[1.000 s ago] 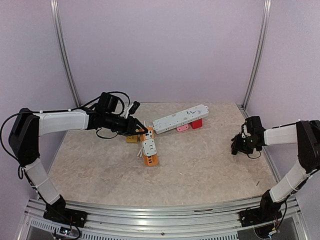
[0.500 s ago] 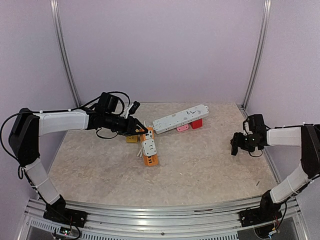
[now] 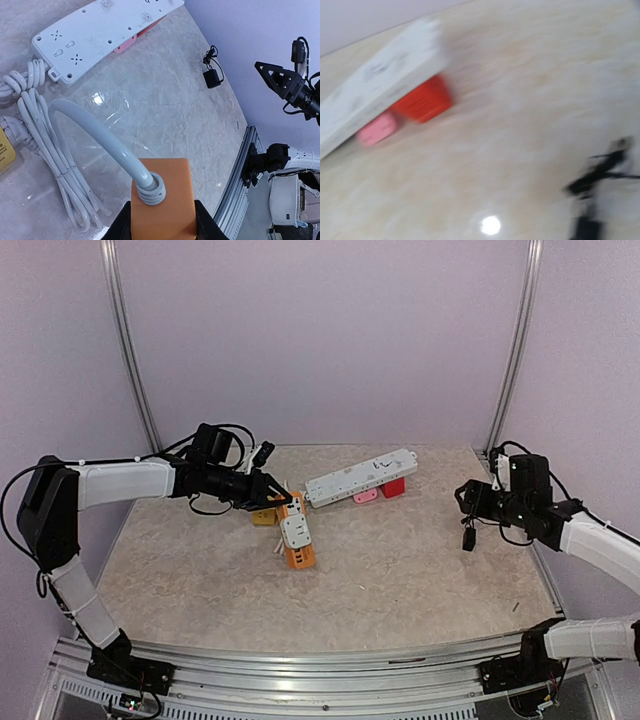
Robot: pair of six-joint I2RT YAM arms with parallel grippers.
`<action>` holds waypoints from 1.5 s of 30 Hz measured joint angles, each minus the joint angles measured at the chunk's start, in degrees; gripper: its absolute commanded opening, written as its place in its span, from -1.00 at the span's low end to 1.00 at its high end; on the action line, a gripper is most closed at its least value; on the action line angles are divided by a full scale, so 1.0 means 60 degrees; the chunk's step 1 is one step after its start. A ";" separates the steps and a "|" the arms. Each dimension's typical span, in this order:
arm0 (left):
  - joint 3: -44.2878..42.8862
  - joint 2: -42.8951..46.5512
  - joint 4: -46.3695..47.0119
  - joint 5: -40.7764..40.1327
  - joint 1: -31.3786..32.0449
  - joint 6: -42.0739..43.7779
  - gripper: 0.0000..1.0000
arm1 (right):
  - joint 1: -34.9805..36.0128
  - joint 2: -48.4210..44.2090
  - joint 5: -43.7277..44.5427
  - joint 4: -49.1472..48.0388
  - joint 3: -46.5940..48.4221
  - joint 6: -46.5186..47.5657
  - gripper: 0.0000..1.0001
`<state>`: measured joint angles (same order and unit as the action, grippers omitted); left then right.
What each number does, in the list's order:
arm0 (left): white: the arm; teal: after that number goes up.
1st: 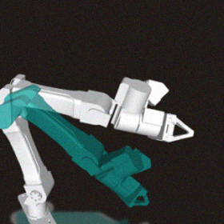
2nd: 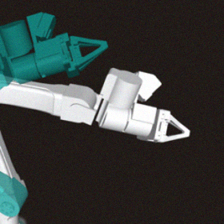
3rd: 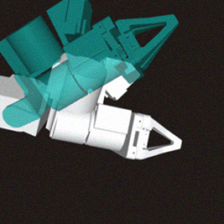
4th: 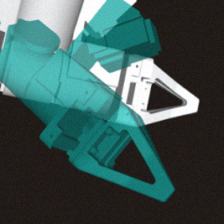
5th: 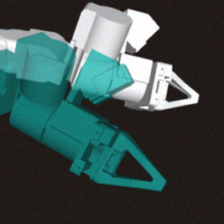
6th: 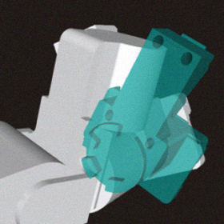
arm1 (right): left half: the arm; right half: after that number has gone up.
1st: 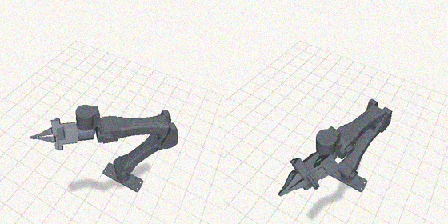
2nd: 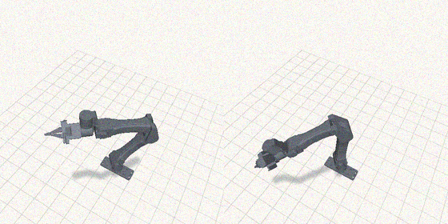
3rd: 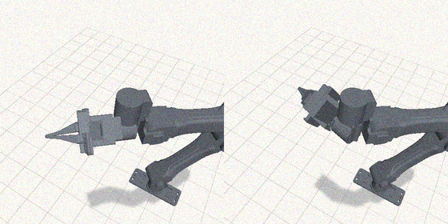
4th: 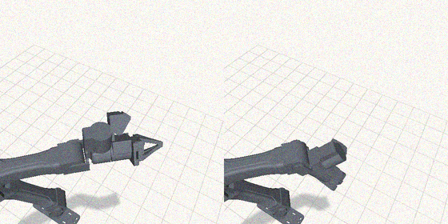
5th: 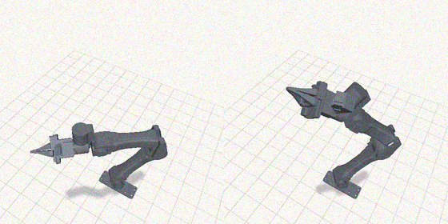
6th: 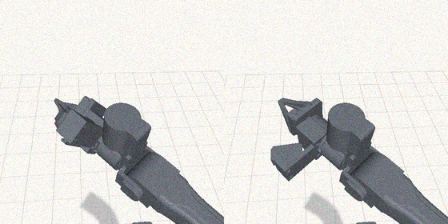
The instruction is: Pull the plug off the socket
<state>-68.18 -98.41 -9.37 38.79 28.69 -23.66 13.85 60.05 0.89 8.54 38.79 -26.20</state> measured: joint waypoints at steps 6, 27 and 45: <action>0.0000 -0.0022 0.0011 0.0007 -0.0011 -0.0062 -0.67 | 0.2288 0.0936 0.0474 -0.0051 0.0743 -0.0463 0.55; 0.0000 -0.0299 0.0087 0.0044 -0.0262 -0.0492 -0.67 | 0.7351 0.6364 0.2670 -0.0204 0.5442 -0.0317 0.55; 0.0000 -0.0350 0.0135 0.0084 -0.0270 -0.0557 -0.67 | 0.8688 0.8699 0.4142 0.1308 0.8309 0.0299 0.55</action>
<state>-68.18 -100.51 -8.56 39.29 27.07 -27.00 65.98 112.25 25.74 16.38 88.64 -24.40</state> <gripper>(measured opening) 0.327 0.778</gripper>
